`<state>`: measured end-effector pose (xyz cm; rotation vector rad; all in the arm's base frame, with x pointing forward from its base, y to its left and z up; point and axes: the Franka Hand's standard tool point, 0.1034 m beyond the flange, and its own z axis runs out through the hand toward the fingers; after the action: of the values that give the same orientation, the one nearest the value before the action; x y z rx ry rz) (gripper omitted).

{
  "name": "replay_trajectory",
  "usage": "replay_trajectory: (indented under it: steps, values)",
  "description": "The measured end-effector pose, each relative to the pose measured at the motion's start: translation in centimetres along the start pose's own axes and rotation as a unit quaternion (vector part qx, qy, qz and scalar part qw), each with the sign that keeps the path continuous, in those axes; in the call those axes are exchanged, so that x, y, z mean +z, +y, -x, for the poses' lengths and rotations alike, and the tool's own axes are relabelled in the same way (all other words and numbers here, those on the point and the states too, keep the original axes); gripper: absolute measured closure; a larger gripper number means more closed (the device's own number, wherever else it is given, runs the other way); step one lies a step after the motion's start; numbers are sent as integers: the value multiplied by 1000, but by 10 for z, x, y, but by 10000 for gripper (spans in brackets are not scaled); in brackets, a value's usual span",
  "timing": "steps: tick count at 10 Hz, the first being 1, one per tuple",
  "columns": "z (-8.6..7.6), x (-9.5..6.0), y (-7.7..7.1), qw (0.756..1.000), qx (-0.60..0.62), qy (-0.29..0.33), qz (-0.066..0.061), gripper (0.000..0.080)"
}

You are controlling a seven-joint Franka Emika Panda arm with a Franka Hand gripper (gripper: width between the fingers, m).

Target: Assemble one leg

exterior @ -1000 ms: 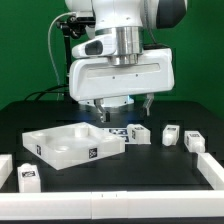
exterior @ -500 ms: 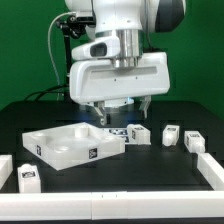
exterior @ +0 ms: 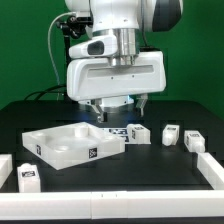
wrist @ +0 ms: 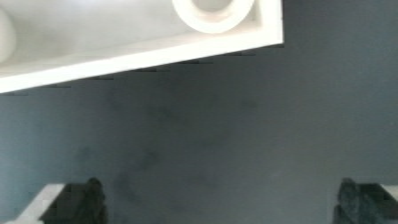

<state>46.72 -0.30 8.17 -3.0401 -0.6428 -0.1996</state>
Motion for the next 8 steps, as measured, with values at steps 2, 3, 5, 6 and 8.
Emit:
replay_trajectory:
  steps: [2,3,5,6,8]
  values:
    - [1,1,-4,1000,-3,-7,-4,150]
    - [2,3,-11,1000,-17,-18,-8,150]
    - [3,4,-13,999,-33,-21,-8,150]
    - [4,4,-12,999,-47,-22,-8,150]
    - [6,3,-12,998,-47,-29,-15,150]
